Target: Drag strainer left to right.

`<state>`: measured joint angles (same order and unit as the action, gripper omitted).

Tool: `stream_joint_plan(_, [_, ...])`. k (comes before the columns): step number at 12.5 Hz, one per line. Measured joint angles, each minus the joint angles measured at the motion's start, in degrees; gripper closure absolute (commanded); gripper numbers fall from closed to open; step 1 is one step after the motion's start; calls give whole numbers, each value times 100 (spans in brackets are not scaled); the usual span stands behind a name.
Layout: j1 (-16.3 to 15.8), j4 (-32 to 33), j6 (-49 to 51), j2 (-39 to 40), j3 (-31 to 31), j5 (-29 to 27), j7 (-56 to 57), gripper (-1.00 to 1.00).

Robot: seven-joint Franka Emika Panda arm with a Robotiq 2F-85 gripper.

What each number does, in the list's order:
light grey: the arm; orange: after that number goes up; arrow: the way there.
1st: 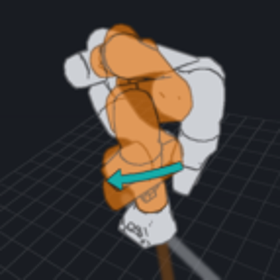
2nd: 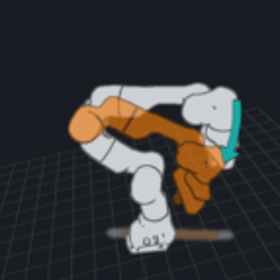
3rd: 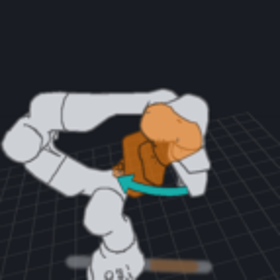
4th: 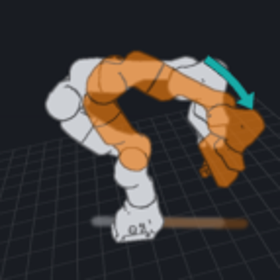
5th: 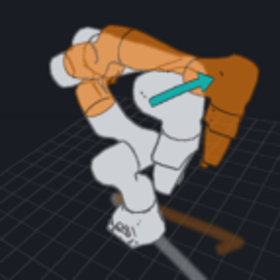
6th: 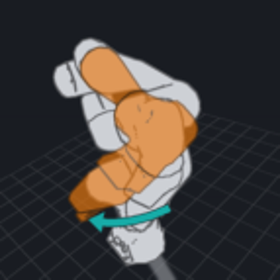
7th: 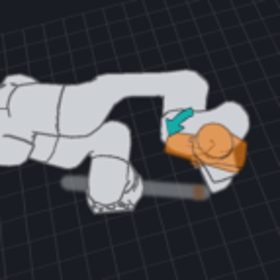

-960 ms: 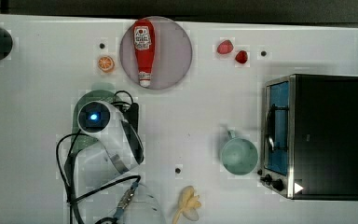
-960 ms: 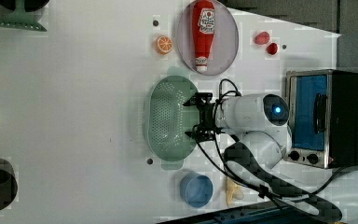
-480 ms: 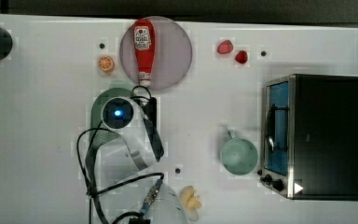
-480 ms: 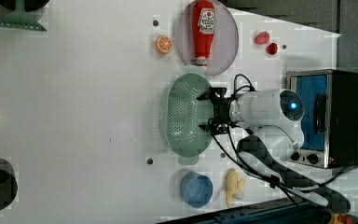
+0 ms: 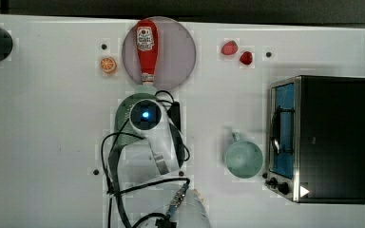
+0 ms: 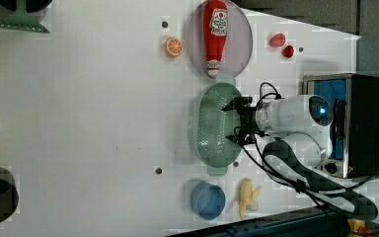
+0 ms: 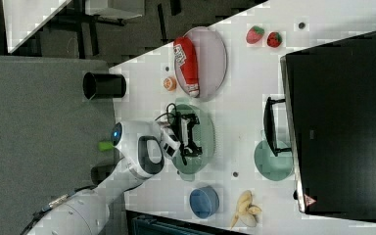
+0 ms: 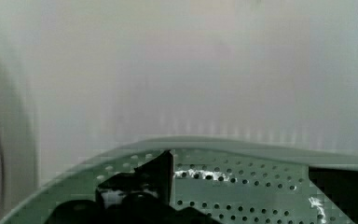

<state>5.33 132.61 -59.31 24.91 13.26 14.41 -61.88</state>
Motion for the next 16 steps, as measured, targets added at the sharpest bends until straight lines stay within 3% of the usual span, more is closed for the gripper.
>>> stream_joint_plan(9, [568,112,-129,-225,-652,-210,1195,-100])
stream_joint_plan(16, [670,201,-151,-130,-927,-292,1480,-100])
